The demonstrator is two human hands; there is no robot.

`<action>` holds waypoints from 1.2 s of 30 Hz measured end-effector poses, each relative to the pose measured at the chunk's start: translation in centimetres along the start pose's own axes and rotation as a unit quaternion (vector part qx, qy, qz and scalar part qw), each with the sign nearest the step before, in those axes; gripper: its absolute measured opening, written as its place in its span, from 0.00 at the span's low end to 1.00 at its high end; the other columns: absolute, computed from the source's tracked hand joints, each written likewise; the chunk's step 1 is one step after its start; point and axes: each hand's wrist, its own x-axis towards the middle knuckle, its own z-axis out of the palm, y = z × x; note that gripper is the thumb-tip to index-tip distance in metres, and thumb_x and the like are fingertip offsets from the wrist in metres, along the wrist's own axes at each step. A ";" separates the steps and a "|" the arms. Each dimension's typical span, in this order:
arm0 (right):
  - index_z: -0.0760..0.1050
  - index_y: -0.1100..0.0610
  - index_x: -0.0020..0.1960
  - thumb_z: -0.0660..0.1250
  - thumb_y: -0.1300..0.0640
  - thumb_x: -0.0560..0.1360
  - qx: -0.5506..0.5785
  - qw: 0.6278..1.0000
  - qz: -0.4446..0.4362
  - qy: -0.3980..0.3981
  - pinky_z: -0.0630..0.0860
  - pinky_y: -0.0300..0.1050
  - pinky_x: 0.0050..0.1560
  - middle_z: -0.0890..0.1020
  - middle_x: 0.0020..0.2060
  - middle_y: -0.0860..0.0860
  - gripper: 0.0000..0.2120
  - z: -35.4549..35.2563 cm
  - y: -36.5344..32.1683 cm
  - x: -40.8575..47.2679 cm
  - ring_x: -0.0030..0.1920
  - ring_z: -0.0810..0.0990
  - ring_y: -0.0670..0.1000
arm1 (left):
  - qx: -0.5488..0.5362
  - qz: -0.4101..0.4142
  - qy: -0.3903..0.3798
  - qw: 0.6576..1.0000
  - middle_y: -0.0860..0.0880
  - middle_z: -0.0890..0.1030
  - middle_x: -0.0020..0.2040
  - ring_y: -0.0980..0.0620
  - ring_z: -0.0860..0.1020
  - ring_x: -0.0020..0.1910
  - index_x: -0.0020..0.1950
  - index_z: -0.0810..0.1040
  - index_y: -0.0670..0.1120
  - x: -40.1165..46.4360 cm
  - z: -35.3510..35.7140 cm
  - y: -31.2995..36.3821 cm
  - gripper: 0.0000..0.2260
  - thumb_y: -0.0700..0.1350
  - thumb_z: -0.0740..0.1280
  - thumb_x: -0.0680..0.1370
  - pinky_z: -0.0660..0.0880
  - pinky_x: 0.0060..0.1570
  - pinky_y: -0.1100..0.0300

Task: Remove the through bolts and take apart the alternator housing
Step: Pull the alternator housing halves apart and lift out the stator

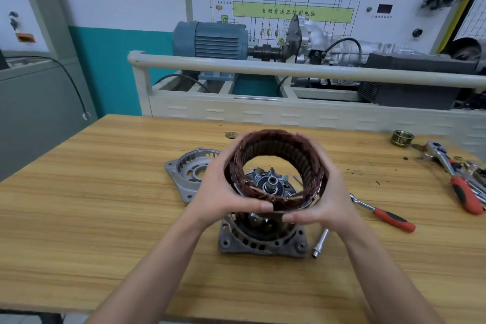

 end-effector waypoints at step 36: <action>0.61 0.52 0.76 0.78 0.32 0.50 -0.111 0.978 0.140 -0.112 0.69 0.48 0.68 0.72 0.69 0.48 0.60 11.0 -5.7 3.9 0.68 0.71 0.48 | -0.263 -0.102 0.154 0.947 0.40 0.80 0.57 0.44 0.80 0.54 0.67 0.69 0.39 -7.9 -7.2 -1.4 0.54 0.57 0.84 0.46 0.79 0.51 0.53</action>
